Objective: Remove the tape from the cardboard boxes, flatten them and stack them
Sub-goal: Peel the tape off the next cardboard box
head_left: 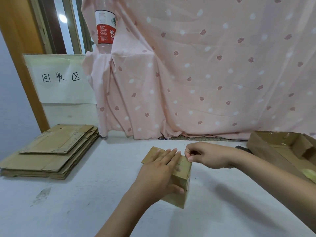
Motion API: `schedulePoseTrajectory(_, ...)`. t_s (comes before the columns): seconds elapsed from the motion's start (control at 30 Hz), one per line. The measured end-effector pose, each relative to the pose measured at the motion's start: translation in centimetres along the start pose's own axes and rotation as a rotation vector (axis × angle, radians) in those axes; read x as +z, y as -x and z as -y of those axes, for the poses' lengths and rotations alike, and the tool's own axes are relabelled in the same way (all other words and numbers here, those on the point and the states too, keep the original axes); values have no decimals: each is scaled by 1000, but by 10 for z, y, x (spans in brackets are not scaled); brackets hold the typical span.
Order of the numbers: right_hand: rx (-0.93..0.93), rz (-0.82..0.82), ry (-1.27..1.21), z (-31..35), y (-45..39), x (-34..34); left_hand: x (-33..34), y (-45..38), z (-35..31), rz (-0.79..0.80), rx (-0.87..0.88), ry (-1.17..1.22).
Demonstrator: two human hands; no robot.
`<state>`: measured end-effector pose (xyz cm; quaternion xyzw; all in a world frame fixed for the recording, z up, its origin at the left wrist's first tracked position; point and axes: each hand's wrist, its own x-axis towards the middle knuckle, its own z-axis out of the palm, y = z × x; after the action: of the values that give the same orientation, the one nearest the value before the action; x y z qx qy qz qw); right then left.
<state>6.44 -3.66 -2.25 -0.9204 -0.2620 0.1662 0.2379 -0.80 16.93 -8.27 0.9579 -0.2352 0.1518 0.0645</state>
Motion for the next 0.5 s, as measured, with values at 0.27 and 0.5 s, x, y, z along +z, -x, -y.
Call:
schedulePoseTrajectory(0.27,-81,-214,-34,0,13,15,3,0,3,-29,32,4)
schedulePoseTrajectory(0.5,-74,-442,26,6,12,25,3,-3,3,-26,29,-4)
